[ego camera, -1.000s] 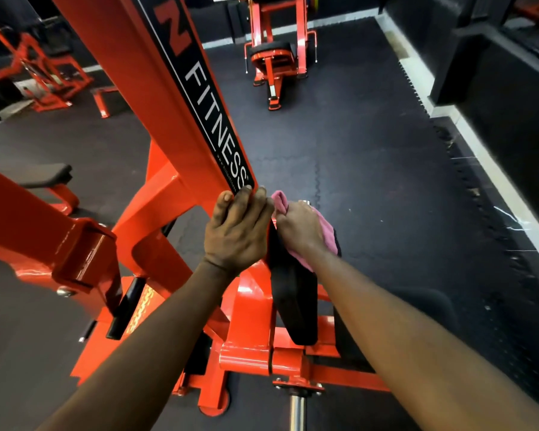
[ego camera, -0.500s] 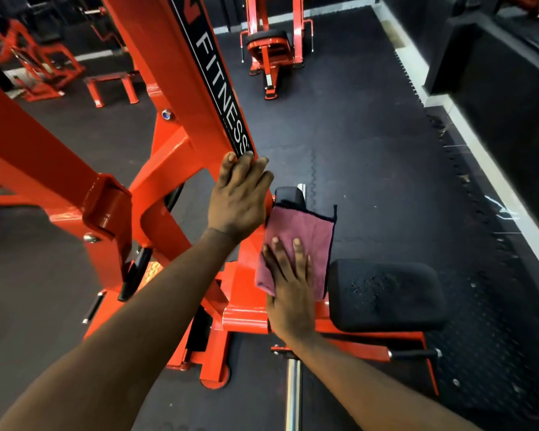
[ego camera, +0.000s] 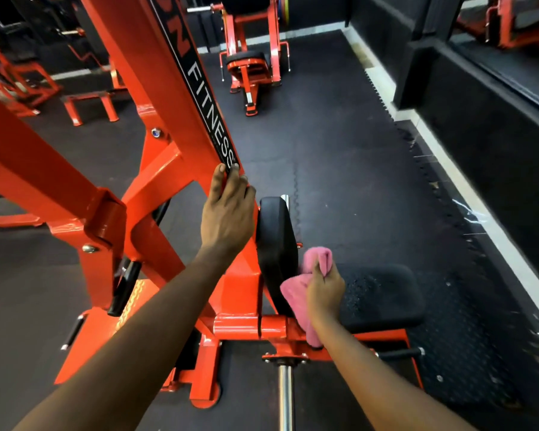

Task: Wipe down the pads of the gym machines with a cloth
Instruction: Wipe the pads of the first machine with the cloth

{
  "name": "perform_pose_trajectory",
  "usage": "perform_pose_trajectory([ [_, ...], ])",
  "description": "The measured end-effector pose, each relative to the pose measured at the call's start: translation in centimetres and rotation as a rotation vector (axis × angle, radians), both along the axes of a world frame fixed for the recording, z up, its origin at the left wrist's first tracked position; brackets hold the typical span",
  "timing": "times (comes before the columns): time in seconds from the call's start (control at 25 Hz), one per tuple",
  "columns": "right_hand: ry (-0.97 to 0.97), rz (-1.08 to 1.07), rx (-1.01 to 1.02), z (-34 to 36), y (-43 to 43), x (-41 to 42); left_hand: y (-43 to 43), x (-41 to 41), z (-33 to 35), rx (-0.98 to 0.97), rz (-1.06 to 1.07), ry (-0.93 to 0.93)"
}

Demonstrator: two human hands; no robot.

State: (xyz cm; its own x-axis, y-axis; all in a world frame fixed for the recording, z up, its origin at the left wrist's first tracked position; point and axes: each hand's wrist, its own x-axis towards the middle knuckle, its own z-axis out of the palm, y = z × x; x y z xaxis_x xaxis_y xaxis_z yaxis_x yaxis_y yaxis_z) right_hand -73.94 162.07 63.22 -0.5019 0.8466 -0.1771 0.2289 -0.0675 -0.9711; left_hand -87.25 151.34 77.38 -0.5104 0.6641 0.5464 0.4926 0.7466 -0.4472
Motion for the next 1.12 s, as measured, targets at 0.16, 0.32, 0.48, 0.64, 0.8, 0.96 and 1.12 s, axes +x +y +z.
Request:
perform_pose_trajectory([
  [0.16, 0.181, 0.144, 0.132, 4.3, 3.4, -5.8, 0.5, 0.5, 0.5, 0.116, -0.021, -0.035],
  [0.32, 0.288, 0.321, 0.501, 5.8, 5.5, -12.7, 3.0, -0.5, 1.5, 0.133, 0.007, -0.043],
  [0.48, -0.015, 0.849, 0.676, 2.5, 5.9, -16.0, 6.8, -1.9, 2.2, -0.055, 0.334, -0.217],
  [0.64, 0.063, 0.959, 0.378, 1.7, 8.9, -19.9, 8.3, -3.4, 1.0, -0.329, 0.567, -0.239],
  [0.8, -0.237, 0.955, -0.178, -0.7, 11.0, -25.4, 8.6, -4.1, 0.4, -0.455, 0.575, -0.22],
  [0.96, -0.244, 1.08, 0.043, 0.5, 11.3, -25.5, 8.8, -4.5, -0.2, -0.464, 0.583, -0.228],
  [1.12, 0.475, 1.092, 0.283, 2.6, 10.8, -20.5, 8.8, -4.6, -0.5, -0.442, 0.591, -0.201],
])
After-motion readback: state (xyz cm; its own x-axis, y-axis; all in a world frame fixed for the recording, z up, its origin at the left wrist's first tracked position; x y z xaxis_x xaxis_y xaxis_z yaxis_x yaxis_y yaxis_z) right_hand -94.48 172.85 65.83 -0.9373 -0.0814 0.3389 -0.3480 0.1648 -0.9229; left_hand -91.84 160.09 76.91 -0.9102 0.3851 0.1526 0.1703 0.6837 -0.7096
